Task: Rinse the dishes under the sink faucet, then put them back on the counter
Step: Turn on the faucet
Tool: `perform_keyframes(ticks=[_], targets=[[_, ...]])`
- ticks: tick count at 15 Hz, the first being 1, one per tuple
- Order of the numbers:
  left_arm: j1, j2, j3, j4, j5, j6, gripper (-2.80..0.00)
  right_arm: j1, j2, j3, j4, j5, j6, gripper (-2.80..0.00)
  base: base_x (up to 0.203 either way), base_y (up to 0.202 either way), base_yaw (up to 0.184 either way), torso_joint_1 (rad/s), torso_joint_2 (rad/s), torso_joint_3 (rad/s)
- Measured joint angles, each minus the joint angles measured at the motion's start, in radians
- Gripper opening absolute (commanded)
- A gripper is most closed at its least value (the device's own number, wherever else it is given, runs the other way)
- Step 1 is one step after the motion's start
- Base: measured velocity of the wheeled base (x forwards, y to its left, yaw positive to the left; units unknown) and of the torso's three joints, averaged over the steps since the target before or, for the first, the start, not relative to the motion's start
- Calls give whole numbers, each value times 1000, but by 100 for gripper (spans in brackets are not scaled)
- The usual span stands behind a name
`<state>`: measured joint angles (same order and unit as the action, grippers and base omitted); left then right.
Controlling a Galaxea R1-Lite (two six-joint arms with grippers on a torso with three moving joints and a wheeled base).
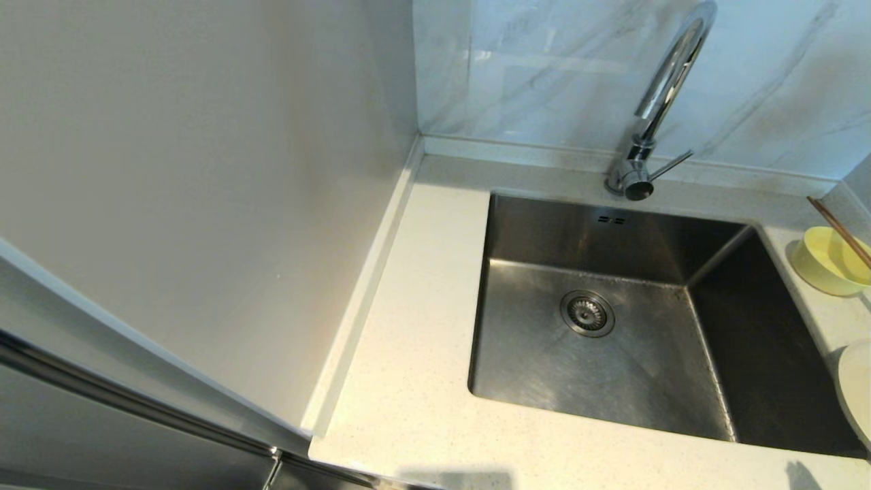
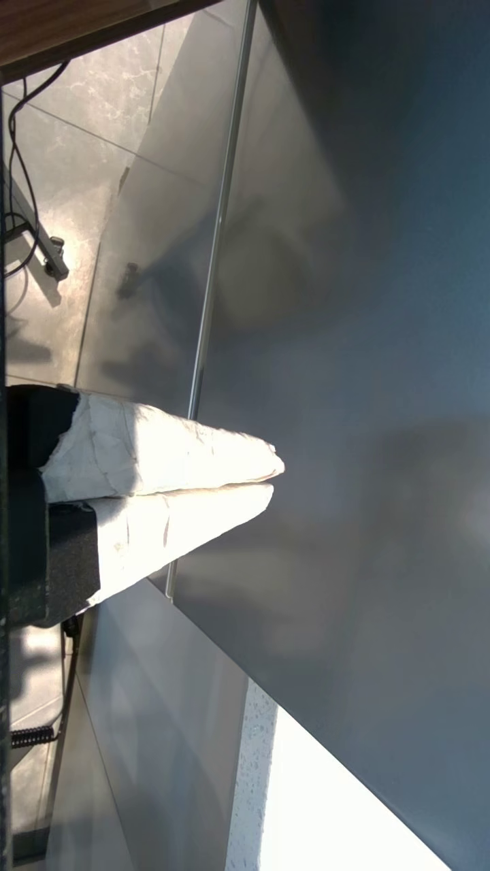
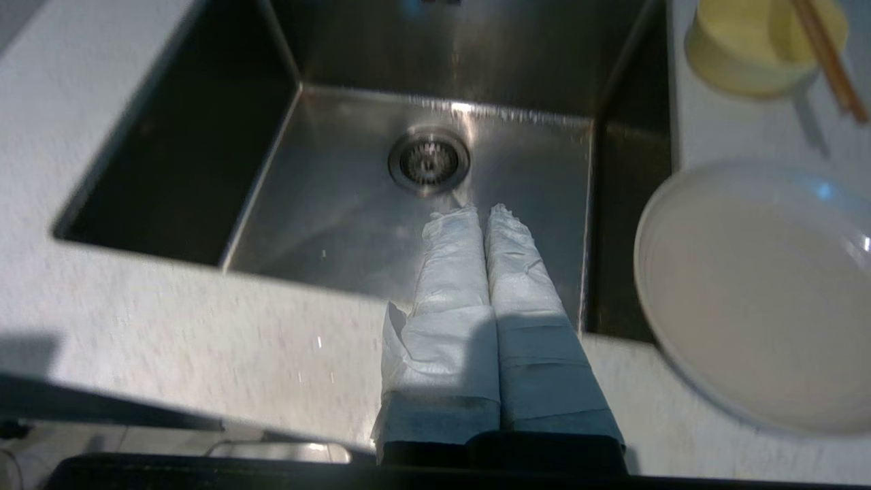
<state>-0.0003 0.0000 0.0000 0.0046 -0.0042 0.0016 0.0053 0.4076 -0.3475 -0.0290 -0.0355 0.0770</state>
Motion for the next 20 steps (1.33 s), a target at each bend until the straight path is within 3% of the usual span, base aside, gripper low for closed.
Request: perform_keyframes(ticks=[6, 9, 20], targets=[[0, 0, 0, 0, 0, 0, -280, -3, 470, -434, -92, 1, 7, -280, 0, 0, 0, 0, 0, 0], [0, 0, 0, 0, 0, 0, -280, -3, 640, -589, -98, 1, 6, -280, 0, 0, 0, 0, 0, 0], [0, 0, 0, 0, 0, 0, -280, -7, 903, -769, -103, 11, 7, -280, 0, 0, 0, 0, 0, 0]])
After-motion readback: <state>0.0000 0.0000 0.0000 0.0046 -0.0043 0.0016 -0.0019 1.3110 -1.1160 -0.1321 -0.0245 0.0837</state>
